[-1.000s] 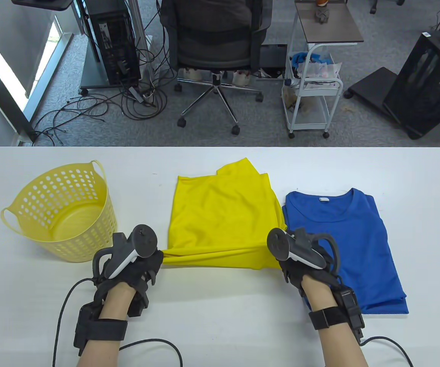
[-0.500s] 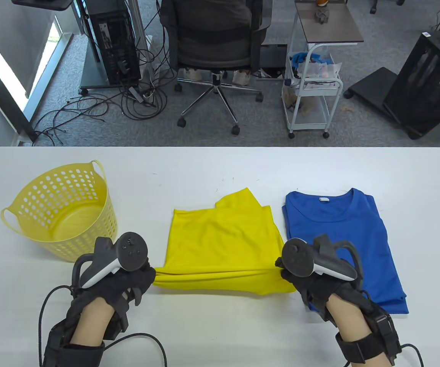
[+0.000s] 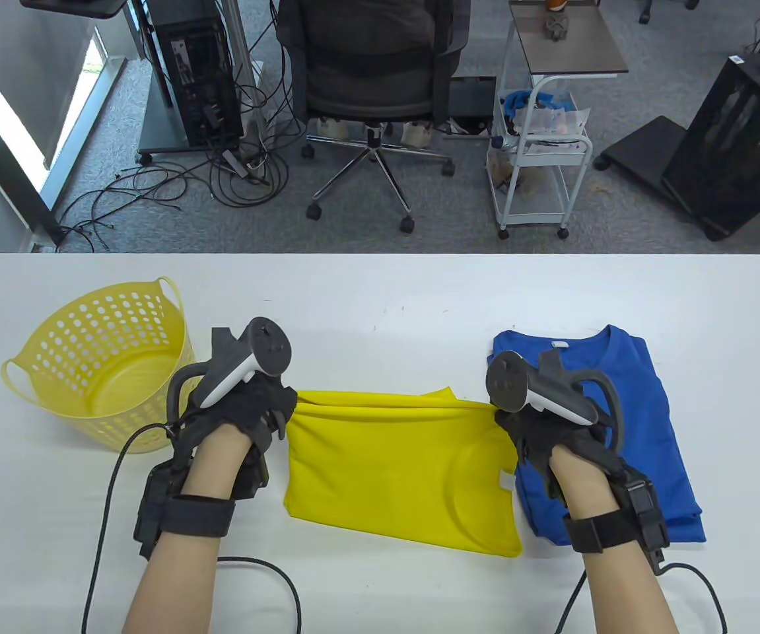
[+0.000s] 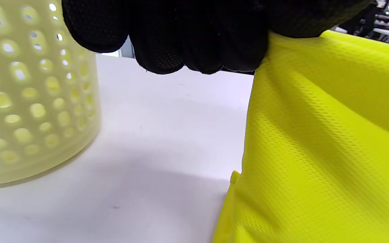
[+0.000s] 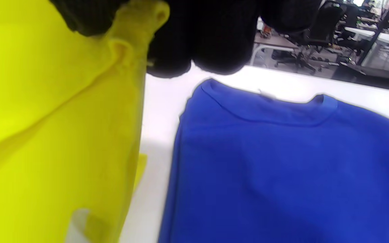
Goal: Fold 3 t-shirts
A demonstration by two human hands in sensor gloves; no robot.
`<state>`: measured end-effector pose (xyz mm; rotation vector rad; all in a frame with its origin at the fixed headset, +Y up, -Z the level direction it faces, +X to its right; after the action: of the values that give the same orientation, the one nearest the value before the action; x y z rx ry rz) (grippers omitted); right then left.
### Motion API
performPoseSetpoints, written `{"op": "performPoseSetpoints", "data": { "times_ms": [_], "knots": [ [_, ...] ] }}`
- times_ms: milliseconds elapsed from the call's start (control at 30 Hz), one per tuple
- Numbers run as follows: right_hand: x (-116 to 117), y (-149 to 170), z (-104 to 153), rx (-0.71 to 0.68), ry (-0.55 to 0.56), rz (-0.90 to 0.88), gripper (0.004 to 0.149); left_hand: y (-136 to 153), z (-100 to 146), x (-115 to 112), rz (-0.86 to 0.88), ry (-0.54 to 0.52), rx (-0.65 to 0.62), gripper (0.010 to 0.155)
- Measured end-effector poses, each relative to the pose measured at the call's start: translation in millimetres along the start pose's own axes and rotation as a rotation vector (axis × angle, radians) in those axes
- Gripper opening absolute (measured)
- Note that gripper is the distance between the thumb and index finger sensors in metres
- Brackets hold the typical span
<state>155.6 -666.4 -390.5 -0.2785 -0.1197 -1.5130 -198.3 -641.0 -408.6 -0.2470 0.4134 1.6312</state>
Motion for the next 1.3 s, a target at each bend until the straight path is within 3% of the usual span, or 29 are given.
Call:
{"op": "performPoseSetpoints", "data": {
  "times_ms": [267, 433, 500, 567, 700, 767, 867, 933, 1000, 1133, 1300],
  "knots": [
    [35.7, 14.9, -56.8, 0.109, -0.123, 0.016, 0.045, -20.0, -73.2, -28.3, -0.021, 0.013, 0.064, 0.041],
    [57.0, 22.7, -80.2, 0.172, -0.145, 0.015, 0.047, -25.8, -93.8, -45.7, -0.018, -0.201, 0.062, 0.042],
    [57.9, 27.1, -82.9, 0.218, -0.092, 0.019, 0.052, -27.4, -89.3, -47.3, -0.019, -0.301, 0.023, 0.048],
    [51.4, 30.2, -80.0, 0.231, -0.001, 0.009, 0.055, -36.1, -78.8, -53.3, -0.018, -0.297, -0.144, 0.055],
    [39.4, 28.2, -67.2, 0.205, 0.042, 0.014, 0.057, -61.5, -48.6, -95.1, -0.103, -0.076, -0.472, 0.064],
    [35.7, 23.4, -59.7, 0.18, 0.062, 0.024, 0.058, -69.0, -38.4, -122.4, -0.219, 0.03, -0.515, 0.071],
    [32.0, 12.9, -44.5, 0.149, 0.087, 0.006, 0.059, -67.3, -30.6, -149.6, -0.409, 0.05, -0.478, 0.08],
    [30.2, 2.2, -30.3, 0.108, 0.102, -0.013, 0.059, -54.8, -29.0, -156.9, -0.392, 0.059, -0.449, 0.082],
    [29.2, -11.7, -12.5, 0.055, 0.122, -0.013, 0.06, -33.5, -24.5, -158.5, -0.309, 0.093, -0.369, 0.082],
    [32.5, -38.6, 12.2, -0.024, 0.137, -0.004, 0.063, -5.4, -8.3, -155.8, -0.383, 0.089, -0.179, 0.081],
    [48.0, -82.1, 29.3, -0.126, 0.111, -0.02, 0.064, -6.0, 15.7, -155.5, -0.328, 0.014, -0.17, 0.075]
  ]
}}
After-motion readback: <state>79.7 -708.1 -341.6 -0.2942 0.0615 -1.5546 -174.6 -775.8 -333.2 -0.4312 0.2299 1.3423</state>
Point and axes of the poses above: the tracker on the back of each hand, its own y axis roughly to the little-finger side, its own z axis roughly from the fingertips to the wrist, x = y × z, the point moved 4 cm from there along -z, roughly from the wrist to the fingertips, and after that the axes turned 1 degree about y, right-handed, at the moved point
